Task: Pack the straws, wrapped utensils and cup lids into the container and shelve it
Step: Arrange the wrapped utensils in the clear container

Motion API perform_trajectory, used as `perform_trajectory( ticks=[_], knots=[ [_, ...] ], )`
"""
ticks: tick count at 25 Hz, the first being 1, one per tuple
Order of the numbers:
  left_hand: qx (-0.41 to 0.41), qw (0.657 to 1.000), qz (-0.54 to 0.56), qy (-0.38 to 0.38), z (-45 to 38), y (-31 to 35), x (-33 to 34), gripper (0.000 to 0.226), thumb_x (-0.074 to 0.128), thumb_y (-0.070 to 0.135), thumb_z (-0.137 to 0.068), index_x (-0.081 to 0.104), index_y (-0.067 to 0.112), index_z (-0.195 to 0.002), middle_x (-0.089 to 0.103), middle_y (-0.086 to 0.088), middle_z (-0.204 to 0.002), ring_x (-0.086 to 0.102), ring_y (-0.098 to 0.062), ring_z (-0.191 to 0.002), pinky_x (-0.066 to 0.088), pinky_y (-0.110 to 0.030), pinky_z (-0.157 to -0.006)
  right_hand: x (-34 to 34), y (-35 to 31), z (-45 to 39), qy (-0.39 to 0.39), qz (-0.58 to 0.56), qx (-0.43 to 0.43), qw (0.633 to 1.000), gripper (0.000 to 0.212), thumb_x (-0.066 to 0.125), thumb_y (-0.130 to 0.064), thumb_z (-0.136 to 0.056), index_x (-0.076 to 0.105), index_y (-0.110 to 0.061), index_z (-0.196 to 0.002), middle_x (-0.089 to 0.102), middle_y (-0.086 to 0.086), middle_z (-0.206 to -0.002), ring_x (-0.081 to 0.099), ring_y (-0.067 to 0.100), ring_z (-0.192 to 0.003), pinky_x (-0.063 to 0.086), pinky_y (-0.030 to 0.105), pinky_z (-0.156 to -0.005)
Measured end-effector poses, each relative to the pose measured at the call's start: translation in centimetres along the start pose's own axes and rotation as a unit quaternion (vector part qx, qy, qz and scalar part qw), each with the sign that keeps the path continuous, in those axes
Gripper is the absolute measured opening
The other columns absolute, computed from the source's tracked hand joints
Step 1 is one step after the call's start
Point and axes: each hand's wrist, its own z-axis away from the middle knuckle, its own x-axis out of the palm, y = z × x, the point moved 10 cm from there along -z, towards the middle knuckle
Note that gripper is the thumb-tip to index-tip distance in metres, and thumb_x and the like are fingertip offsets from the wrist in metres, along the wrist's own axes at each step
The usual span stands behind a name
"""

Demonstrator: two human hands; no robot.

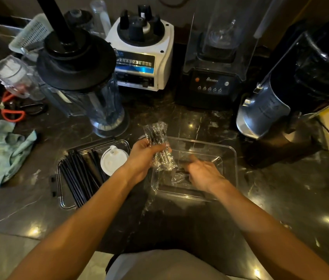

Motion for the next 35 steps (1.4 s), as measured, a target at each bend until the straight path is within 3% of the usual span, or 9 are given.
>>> perform_trajectory(
  ticks=[5,8,12,15,22,25,28,31,35],
  knots=[
    [-0.024,0.996,-0.067,-0.048,-0.5,-1.7,2.0,0.020,0.069,0.002,-0.093,0.070,0.001,-0.113,0.077,-0.022,-0.109,0.075,-0.033,-0.106,0.059,-0.042,-0.092,-4.1,1.0,3.4,0.084,0.015,-0.040,0.996,0.032,0.059,-0.009,-0.096,0.060,-0.022,-0.125,0.071,0.002,-0.110,0.069,0.024,-0.104,0.051,0.042,-0.095],
    [-0.042,0.988,-0.113,-0.095,-0.4,-2.6,4.1,0.026,0.070,0.010,-0.094,0.068,0.003,-0.118,0.078,-0.015,-0.111,0.073,-0.024,-0.111,0.053,-0.034,-0.092,-7.4,-0.1,6.1,0.199,0.079,-0.085,0.973,0.036,0.069,-0.012,-0.088,0.061,-0.025,-0.120,0.066,-0.002,-0.118,0.063,0.025,-0.110,0.043,0.042,-0.095],
    [-0.060,0.986,-0.073,-0.140,0.0,-3.0,6.2,0.028,0.064,0.007,-0.098,0.066,0.007,-0.126,0.075,-0.013,-0.119,0.071,-0.023,-0.116,0.058,-0.031,-0.091,-7.7,-2.0,7.3,0.234,0.090,-0.113,0.961,0.051,0.085,-0.009,-0.071,0.064,-0.021,-0.116,0.057,0.010,-0.144,0.060,0.031,-0.117,0.050,0.048,-0.097],
    [-0.067,0.979,-0.035,-0.190,0.5,-3.3,7.4,0.036,0.062,0.006,-0.099,0.061,0.003,-0.135,0.069,-0.019,-0.132,0.064,-0.031,-0.127,0.051,-0.045,-0.108,-7.6,-1.6,7.8,0.284,-0.005,-0.096,0.954,0.045,0.084,-0.001,-0.073,0.068,-0.012,-0.114,0.051,0.015,-0.148,0.062,0.032,-0.114,0.058,0.050,-0.088],
    [-0.085,0.976,0.019,-0.200,1.2,-3.3,7.2,0.051,0.069,0.018,-0.096,0.054,-0.006,-0.139,0.067,-0.018,-0.133,0.064,-0.030,-0.124,0.052,-0.042,-0.104,-7.4,-0.7,8.3,0.337,-0.172,-0.111,0.919,0.045,0.072,0.005,-0.087,0.071,-0.011,-0.129,0.070,0.004,-0.132,0.066,0.022,-0.119,0.056,0.041,-0.100],
    [-0.083,0.982,0.032,-0.170,1.1,-3.4,6.7,0.045,0.066,0.009,-0.097,0.055,-0.005,-0.138,0.067,-0.023,-0.132,0.069,-0.030,-0.115,0.059,-0.039,-0.090,-7.8,0.0,8.5,0.352,-0.191,-0.088,0.912,0.040,0.071,0.007,-0.087,0.073,-0.010,-0.124,0.070,0.005,-0.132,0.066,0.020,-0.121,0.055,0.038,-0.102],
    [-0.082,0.983,0.029,-0.164,0.9,-3.4,6.4,0.036,0.064,0.009,-0.099,0.059,-0.004,-0.133,0.072,-0.019,-0.125,0.072,-0.027,-0.111,0.059,-0.040,-0.094,-8.0,2.4,8.8,0.388,-0.303,-0.031,0.870,0.032,0.069,0.006,-0.090,0.076,-0.009,-0.117,0.064,0.005,-0.127,0.059,0.002,-0.115,0.052,0.023,-0.099],
    [-0.082,0.981,0.011,-0.174,1.0,-3.4,6.4,0.035,0.062,0.014,-0.101,0.061,-0.005,-0.131,0.073,-0.017,-0.126,0.068,-0.030,-0.123,0.048,-0.050,-0.111,-7.6,5.0,8.8,0.391,-0.437,0.022,0.809,0.032,0.068,0.004,-0.092,0.078,-0.014,-0.117,0.059,-0.002,-0.109,0.061,0.010,-0.099,0.059,0.038,-0.083],
    [-0.082,0.983,0.000,-0.162,1.5,-3.2,6.9,0.018,0.065,0.019,-0.099,0.068,0.007,-0.113,0.079,-0.003,-0.111,0.064,-0.022,-0.120,0.039,-0.045,-0.115,-7.5,3.9,9.0,0.363,-0.424,-0.028,0.829,0.040,0.067,0.010,-0.091,0.075,-0.014,-0.122,0.067,-0.008,-0.120,0.065,0.007,-0.110,0.058,0.037,-0.094]
  ],
)
